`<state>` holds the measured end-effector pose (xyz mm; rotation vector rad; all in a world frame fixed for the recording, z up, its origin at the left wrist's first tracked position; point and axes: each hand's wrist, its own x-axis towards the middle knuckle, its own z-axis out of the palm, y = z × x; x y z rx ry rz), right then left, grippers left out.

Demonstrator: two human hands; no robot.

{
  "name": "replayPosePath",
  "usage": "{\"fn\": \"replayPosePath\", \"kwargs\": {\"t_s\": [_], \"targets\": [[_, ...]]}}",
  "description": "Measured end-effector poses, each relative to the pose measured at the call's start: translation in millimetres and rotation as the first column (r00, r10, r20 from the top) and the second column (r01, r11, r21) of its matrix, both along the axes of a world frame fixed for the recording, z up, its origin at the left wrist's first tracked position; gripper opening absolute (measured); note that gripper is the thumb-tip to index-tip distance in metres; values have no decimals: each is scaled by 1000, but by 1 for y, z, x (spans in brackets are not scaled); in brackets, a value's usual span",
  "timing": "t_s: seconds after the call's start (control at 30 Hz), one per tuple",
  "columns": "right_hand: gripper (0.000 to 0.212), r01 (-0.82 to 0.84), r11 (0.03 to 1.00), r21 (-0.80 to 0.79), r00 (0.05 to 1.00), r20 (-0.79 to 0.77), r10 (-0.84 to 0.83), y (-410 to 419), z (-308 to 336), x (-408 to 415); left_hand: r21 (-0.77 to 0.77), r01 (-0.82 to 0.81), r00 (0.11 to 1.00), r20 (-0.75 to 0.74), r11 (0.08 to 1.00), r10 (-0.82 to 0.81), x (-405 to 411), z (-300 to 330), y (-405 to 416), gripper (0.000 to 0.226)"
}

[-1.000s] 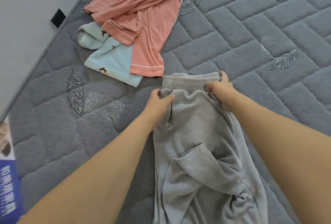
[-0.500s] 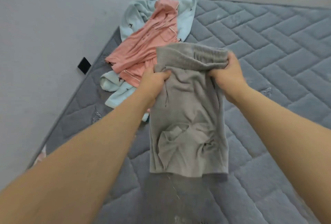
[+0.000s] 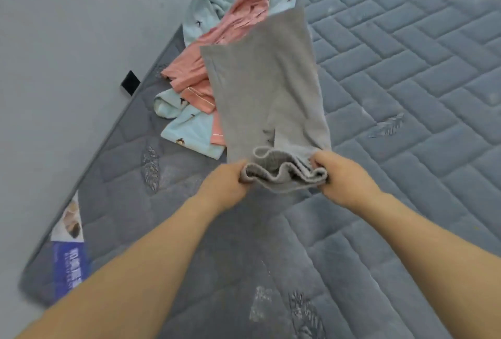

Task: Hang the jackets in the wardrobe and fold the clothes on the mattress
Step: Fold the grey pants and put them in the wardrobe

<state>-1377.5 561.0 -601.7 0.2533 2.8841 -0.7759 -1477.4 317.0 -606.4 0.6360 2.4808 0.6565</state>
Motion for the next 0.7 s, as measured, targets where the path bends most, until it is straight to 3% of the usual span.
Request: {"fn": "replayPosePath", "kwargs": {"t_s": [0.03, 0.07, 0.13, 0.27, 0.33, 0.4, 0.47, 0.5, 0.57, 0.6, 0.63, 0.7], "targets": [[28, -70, 997, 27, 965, 255, 61, -12, -25, 23, -152, 88, 993, 87, 984, -76, 29, -32, -11, 23], [23, -154, 988, 28, 858, 499, 120, -27, -48, 47, -254, 200, 970, 185, 946, -156, 65, -59, -21, 22], [31, -277, 961, -22, 592, 783, 189, -59, -86, 94, -346, 339, 914, 340, 875, -220, 135, -94, -40, 17], [45, -387, 918, -84, 249, 949, 192, -90, -104, 137, -296, 354, 815, 564, 887, -136, 197, -99, -60, 18], [66, -252, 947, -199, 31, 977, 213, -90, -95, 142, -298, 392, 688, 723, 870, -62, 192, -83, -63, 25], [73, -28, 964, -265, -34, 964, 264, -83, -79, 139, -325, 380, 585, 810, 866, 47, 174, -68, -67, 39], [62, 143, 943, -300, 42, 954, 297, -70, -59, 123, -311, 271, 550, 827, 911, 118, 148, -55, -66, 42], [57, 208, 925, -318, 148, 945, 292, -60, -47, 110, -286, 158, 565, 811, 945, 151, 133, -49, -62, 38], [47, 337, 889, -309, 500, 859, 109, -38, -30, 78, -193, -121, 631, 743, 974, 225, 104, -41, -50, 24], [41, 389, 873, -295, 669, 741, -48, -30, -26, 62, -126, -258, 655, 706, 958, 270, 91, -38, -42, 22], [37, 447, 844, -296, 782, 588, -208, -23, -26, 49, -57, -376, 677, 665, 925, 316, 81, -39, -32, 26], [50, 563, 775, -286, 808, 387, -444, -18, -45, 31, -2, -532, 698, 566, 847, 439, 68, -56, -17, 47]]}}
